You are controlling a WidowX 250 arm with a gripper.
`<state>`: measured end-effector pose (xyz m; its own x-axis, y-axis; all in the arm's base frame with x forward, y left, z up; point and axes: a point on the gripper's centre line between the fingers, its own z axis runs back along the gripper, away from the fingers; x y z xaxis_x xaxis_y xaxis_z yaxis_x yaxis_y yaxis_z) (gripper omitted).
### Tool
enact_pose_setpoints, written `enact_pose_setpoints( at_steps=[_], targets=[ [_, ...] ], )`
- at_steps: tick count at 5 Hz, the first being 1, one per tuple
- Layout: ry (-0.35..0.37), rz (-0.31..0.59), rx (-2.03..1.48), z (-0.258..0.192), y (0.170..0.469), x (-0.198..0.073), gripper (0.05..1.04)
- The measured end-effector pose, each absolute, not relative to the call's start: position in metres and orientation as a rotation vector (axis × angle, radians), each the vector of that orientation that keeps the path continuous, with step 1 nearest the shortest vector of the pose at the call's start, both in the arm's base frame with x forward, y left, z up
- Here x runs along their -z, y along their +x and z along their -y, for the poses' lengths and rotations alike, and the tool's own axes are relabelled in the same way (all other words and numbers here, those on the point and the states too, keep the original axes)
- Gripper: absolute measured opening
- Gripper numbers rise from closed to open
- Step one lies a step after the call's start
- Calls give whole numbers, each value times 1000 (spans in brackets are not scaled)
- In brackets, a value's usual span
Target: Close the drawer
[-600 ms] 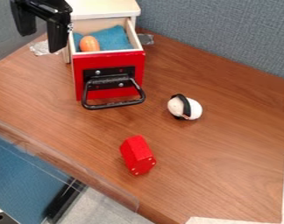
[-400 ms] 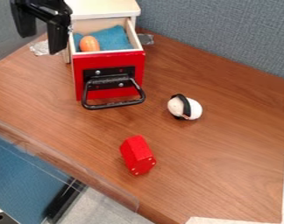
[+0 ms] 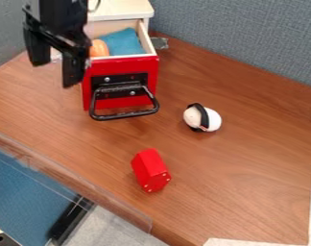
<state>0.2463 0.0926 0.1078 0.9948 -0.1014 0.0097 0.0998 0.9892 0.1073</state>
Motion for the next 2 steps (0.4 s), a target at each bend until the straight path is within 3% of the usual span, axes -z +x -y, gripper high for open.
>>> enact_pose_setpoints(
  at_steps=[2],
  targets=[
    [137, 30, 182, -58, 234, -104, 1001]
  ],
)
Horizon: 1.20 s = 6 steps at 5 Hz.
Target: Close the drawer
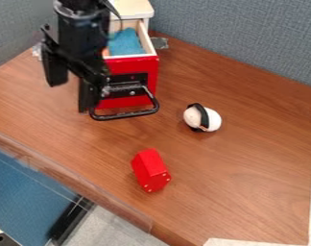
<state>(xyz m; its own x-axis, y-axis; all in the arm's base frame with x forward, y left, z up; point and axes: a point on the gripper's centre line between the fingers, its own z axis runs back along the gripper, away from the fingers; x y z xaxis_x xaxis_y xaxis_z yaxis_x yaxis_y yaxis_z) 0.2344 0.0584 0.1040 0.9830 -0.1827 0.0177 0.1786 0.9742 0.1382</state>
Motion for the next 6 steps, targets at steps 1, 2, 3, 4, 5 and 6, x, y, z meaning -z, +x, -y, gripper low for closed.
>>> enact_pose_setpoints(
  at_steps=[1, 2, 3, 4, 5, 6],
  targets=[
    [148, 28, 215, -45, 233, -98, 1001],
    [167, 74, 259, -31, 236, -97, 1001],
    [169, 97, 297, -24, 241, -89, 1001],
    [161, 102, 344, -14, 247, -79, 1001],
    [141, 96, 360, -9, 252, -69, 1001],
    [143, 82, 368, -2, 260, -61, 1001]
  ],
)
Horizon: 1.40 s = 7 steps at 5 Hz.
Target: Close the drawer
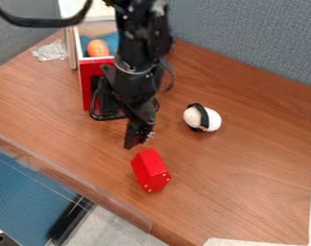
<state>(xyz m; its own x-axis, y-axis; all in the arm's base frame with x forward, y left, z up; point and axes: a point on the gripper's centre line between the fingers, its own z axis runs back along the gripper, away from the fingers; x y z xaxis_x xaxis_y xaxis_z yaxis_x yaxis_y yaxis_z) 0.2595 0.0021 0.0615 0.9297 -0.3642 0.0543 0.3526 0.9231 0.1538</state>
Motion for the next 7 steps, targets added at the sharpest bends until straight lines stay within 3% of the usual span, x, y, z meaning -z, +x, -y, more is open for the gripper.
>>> enact_pose_setpoints(
  at_steps=[7],
  targets=[
    [120, 67, 397, 8, 268, -54, 1001]
  ],
)
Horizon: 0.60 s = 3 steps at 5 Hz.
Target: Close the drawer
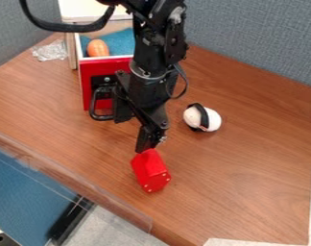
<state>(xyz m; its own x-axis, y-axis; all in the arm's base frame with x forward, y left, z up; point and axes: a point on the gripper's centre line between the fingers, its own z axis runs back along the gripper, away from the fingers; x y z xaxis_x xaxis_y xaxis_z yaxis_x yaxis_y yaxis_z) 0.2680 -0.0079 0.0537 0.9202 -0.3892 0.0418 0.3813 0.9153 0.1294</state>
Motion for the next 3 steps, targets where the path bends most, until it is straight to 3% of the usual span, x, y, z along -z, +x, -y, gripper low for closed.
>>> enact_pose_setpoints(
  at_steps=[2, 3],
  targets=[
    [138, 89, 410, 13, 281, -43, 1000],
    [135, 52, 375, 3, 292, -26, 995]
  ],
)
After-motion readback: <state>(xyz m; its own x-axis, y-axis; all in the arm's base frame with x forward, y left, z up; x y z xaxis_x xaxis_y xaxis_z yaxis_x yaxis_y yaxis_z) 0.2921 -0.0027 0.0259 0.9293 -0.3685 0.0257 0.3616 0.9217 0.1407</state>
